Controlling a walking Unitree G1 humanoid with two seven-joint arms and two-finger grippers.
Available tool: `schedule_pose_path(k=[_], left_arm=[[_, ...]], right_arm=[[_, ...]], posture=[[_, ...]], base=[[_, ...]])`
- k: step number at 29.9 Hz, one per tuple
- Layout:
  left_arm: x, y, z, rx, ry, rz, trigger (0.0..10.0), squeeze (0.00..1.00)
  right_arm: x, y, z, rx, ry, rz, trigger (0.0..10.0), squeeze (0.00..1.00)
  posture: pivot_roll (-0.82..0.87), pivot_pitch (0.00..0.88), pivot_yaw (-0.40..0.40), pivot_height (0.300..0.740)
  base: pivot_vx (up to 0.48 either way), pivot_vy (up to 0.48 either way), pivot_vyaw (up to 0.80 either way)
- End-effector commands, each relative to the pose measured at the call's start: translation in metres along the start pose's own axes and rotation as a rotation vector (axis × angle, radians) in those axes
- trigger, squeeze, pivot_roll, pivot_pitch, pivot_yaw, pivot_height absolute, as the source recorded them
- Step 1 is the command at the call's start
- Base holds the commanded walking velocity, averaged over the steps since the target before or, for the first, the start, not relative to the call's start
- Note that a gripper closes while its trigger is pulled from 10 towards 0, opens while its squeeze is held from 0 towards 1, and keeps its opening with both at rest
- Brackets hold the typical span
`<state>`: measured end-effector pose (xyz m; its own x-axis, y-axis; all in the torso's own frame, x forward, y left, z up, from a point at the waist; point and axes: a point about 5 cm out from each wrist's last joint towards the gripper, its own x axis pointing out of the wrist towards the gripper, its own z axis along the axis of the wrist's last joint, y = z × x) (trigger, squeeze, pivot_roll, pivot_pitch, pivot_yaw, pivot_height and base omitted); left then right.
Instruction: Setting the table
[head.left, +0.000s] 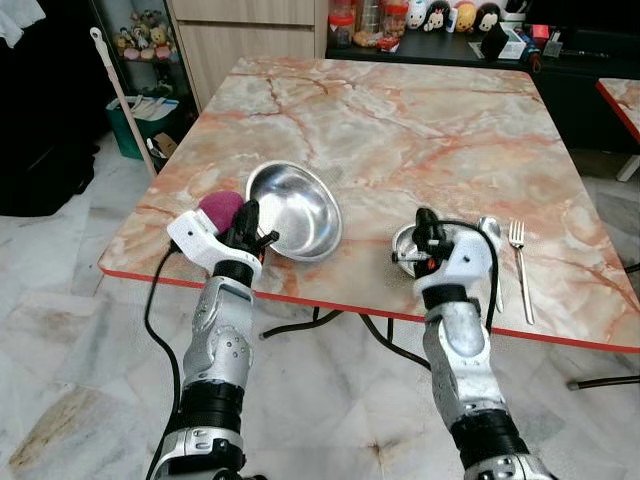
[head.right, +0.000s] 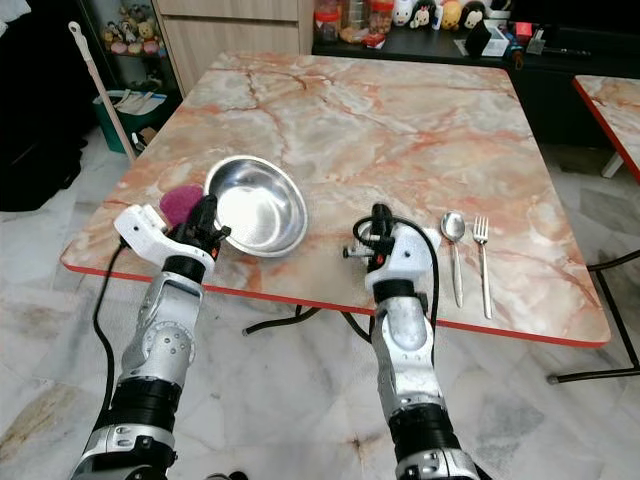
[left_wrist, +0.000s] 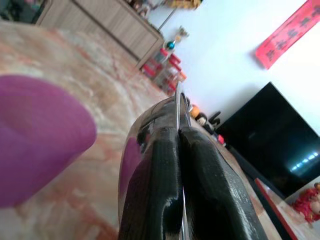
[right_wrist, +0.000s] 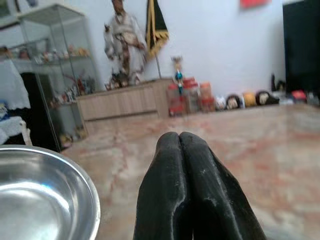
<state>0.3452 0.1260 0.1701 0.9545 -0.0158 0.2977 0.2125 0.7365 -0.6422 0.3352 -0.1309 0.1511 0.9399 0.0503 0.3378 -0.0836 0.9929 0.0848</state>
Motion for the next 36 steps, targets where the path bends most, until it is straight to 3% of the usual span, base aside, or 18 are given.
schedule_pose_path(k=[1,5,36], left_arm=[[0.005,-0.013,0.006,0.021,-0.032,-0.042,10.0,0.00],[0.007,-0.012,0.015,0.054,-0.078,-0.041,10.0,0.00],[0.004,-0.009,0.016,0.082,-0.096,-0.020,10.0,0.00]], right_arm=[[0.000,-0.003,0.003,0.000,-0.011,-0.012,10.0,0.00],[0.014,0.003,0.029,0.006,-0.110,0.014,10.0,0.00],[0.012,0.002,0.029,0.029,-0.080,0.002,10.0,0.00]], posture=[[0.01,0.075,-0.011,0.740],[0.01,0.052,-0.016,0.740],[0.01,0.049,-0.010,0.740]], base=[[0.000,-0.431,0.00],[0.000,-0.429,0.00],[0.000,-0.472,0.00]])
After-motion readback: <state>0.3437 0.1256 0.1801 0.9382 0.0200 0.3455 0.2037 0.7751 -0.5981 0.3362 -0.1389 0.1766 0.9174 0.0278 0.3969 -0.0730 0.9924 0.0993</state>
